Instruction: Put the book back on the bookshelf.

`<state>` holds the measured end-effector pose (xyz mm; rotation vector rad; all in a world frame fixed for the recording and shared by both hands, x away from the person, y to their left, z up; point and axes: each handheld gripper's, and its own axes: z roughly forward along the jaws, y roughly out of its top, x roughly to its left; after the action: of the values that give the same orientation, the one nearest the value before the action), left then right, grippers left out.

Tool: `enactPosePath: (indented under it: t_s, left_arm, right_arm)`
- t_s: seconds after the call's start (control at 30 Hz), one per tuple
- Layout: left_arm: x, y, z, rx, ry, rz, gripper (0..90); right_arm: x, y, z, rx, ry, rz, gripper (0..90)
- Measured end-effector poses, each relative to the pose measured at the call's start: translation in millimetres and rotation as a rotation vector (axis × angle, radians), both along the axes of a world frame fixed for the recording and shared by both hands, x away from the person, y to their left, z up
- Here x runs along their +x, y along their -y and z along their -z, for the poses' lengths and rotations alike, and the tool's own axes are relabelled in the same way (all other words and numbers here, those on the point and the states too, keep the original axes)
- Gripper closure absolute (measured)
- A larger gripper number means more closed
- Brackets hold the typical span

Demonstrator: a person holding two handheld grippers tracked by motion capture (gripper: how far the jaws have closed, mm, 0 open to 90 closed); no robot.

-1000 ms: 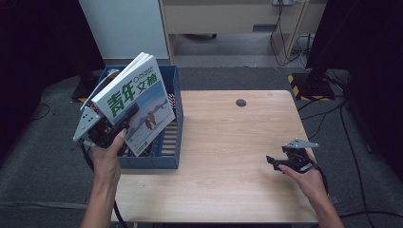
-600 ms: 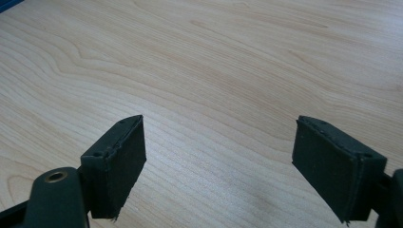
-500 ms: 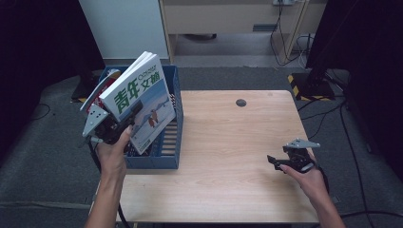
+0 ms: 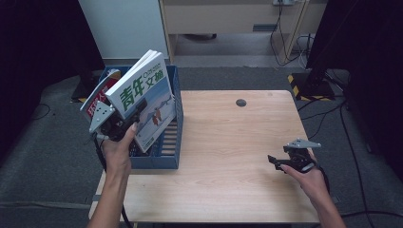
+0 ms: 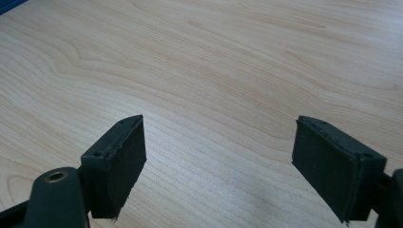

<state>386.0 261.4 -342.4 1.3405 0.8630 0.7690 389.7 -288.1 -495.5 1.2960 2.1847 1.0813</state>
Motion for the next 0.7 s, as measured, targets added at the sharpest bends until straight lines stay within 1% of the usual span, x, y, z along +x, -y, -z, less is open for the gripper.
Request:
enactPosePath:
  t_s: [0.17, 0.3, 0.53, 0.7]
  left_arm:
    - [2.3, 2.9, -0.4, 0.008, -0.001, -0.005, 73.7]
    - [2.7, 4.8, 0.8, -0.007, 0.0, -0.007, 73.7]
    - [2.7, 1.5, 2.8, -0.023, -0.004, -0.036, 73.7]
    - [4.3, -0.6, 3.0, -0.021, -0.009, -0.052, 73.7]
  right_arm:
    - [-0.2, 0.8, 0.0, -0.002, -0.003, -0.002, 18.8]
    - [0.4, 0.2, 0.5, -0.001, -0.001, 0.0, 18.8]
    - [0.2, 1.4, 0.3, -0.006, 0.0, -0.003, 18.8]
    - [0.3, 0.9, 0.4, -0.004, -0.002, -0.001, 18.8]
